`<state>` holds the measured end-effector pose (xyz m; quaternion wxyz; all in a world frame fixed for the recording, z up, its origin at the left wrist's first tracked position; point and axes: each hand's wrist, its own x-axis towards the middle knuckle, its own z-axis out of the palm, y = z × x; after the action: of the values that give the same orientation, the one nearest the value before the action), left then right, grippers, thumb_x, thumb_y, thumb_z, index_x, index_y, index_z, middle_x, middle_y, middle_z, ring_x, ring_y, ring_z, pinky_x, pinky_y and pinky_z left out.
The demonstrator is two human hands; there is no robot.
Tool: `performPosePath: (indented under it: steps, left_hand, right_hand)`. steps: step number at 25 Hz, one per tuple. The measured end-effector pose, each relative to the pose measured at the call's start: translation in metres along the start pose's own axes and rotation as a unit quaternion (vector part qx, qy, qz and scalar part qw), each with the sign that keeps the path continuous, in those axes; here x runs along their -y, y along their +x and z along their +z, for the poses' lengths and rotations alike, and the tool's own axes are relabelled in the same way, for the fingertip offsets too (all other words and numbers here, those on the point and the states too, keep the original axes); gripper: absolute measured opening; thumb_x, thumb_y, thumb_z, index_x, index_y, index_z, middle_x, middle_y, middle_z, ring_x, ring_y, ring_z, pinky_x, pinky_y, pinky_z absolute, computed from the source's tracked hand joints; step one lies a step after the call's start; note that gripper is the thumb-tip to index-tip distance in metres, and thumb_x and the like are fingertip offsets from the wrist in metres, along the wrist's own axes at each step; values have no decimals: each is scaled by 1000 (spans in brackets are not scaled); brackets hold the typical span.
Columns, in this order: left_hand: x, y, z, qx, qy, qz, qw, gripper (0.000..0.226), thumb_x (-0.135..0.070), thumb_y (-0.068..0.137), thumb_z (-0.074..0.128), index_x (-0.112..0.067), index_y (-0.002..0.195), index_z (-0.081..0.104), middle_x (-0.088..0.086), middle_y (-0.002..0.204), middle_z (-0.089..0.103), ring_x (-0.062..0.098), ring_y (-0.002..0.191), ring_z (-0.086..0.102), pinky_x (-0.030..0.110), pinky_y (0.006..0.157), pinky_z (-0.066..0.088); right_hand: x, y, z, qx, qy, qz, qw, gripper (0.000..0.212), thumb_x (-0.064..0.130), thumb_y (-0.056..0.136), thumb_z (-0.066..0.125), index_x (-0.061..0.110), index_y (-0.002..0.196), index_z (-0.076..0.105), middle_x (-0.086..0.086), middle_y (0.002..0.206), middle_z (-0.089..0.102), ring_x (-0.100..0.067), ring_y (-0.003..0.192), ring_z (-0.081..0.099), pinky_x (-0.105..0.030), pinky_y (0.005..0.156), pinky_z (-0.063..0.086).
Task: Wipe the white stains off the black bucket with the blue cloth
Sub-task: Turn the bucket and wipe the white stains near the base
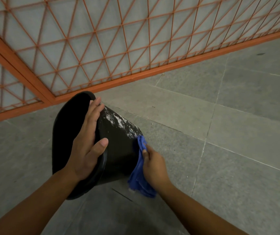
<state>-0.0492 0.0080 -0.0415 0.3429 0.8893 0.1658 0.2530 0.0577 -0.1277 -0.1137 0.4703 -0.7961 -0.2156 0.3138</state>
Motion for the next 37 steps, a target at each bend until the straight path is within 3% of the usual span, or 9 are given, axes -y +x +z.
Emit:
performPosePath:
  steps: [3, 7, 11, 17, 22, 27, 31, 35, 37]
  left_hand:
    - [-1, 1, 0, 1, 4, 6, 1000, 94, -74, 88, 29, -2, 148, 25, -2, 162, 14, 14, 150, 8, 19, 118, 10]
    - [4, 3, -3, 0, -9, -3, 1000, 93, -73, 88, 32, -2, 148, 25, 2, 162, 13, 15, 150, 9, 21, 119, 10]
    - [4, -2, -3, -13, -21, -3, 1000, 94, -74, 87, 32, -2, 148, 25, 2, 162, 14, 18, 150, 9, 26, 120, 11]
    - [13, -5, -12, -22, -26, -9, 999, 92, -77, 85, 32, -11, 148, 24, -2, 162, 13, 17, 150, 9, 31, 121, 11]
    - [8, -3, -7, -10, -17, -9, 1000, 95, -76, 86, 32, -6, 148, 26, -4, 162, 15, 17, 150, 11, 53, 120, 11]
    - [7, -2, -8, -14, -24, -3, 1000, 86, -75, 86, 33, -16, 148, 25, -6, 162, 14, 14, 150, 9, 26, 120, 10]
    - [7, -1, -6, -16, -29, -4, 999, 87, -75, 85, 34, -15, 148, 26, -7, 161, 15, 16, 150, 9, 31, 121, 10]
    - [13, -2, -10, -26, -27, 7, 999, 85, -75, 86, 33, -16, 146, 27, -8, 161, 16, 17, 150, 10, 30, 121, 11]
    - [17, 1, -12, -38, -26, 5, 999, 84, -75, 86, 34, -16, 144, 28, -13, 159, 19, 22, 150, 11, 40, 121, 11]
  right_hand:
    - [-7, -16, -3, -7, -31, 0, 999, 30, 16, 98, 32, 8, 120, 51, -18, 99, 66, -26, 83, 61, -21, 65, 38]
    - [7, -21, 0, -5, 5, -43, 999, 36, 20, 98, 32, 12, 131, 42, -12, 119, 61, -25, 108, 56, -22, 83, 39]
    - [-8, 9, 2, -1, 2, -11, 1000, 36, 17, 98, 31, 10, 131, 43, -14, 112, 63, -23, 102, 59, -13, 71, 36]
    - [0, -11, 11, 19, 12, -77, 997, 39, 20, 98, 34, 14, 136, 38, 1, 143, 38, -14, 133, 33, -8, 99, 19]
    - [-17, 15, 0, -13, -15, -9, 1000, 29, 15, 98, 33, 7, 117, 53, -17, 108, 65, -15, 83, 59, -11, 62, 29]
    - [-15, -4, 6, -6, -14, -58, 998, 36, 20, 98, 33, 10, 131, 45, -8, 130, 55, -21, 120, 49, -18, 91, 33]
    - [-24, 28, -2, -4, -26, 8, 1000, 25, 15, 98, 33, 6, 100, 56, -13, 91, 63, -28, 87, 60, -17, 59, 27]
    - [-15, -8, 2, 5, -42, -79, 996, 33, 19, 97, 33, 10, 126, 45, -10, 103, 60, -18, 92, 58, -8, 70, 33]
    - [-6, 4, 1, 14, -25, -91, 995, 33, 18, 98, 34, 10, 128, 45, -1, 101, 59, -9, 91, 56, 2, 63, 32]
